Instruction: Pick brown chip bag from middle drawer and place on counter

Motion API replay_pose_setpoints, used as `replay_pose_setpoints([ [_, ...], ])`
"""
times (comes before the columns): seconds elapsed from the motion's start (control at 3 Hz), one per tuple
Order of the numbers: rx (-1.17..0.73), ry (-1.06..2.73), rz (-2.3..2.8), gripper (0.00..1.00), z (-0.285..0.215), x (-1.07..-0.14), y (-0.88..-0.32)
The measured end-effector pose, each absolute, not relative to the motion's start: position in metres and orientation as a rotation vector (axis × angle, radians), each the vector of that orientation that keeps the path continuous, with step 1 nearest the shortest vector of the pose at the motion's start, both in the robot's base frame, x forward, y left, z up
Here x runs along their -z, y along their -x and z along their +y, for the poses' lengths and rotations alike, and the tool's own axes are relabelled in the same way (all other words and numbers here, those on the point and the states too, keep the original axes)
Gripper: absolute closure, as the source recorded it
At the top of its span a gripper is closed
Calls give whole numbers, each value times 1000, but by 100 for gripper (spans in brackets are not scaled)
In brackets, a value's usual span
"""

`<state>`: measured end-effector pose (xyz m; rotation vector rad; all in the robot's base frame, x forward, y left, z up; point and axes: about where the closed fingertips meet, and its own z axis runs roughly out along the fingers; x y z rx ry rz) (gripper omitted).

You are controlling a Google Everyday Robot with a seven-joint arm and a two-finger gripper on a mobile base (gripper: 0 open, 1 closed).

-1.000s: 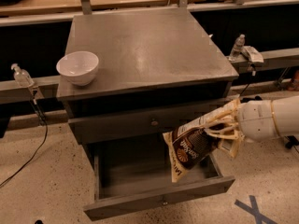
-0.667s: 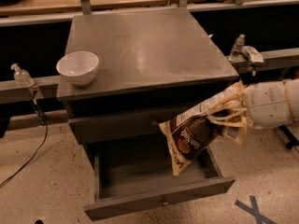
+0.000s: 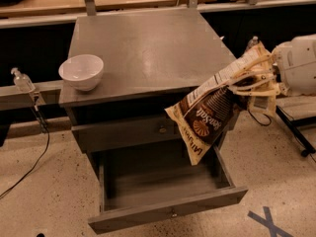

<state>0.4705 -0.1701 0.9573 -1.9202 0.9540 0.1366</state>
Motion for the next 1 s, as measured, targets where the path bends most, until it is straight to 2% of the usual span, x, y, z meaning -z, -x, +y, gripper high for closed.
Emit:
replay_pose_setpoints([
  [0.33, -99, 1952, 892, 100, -167, -995, -478],
  [1.0, -153, 1986, 787, 100, -149, -1031, -526],
])
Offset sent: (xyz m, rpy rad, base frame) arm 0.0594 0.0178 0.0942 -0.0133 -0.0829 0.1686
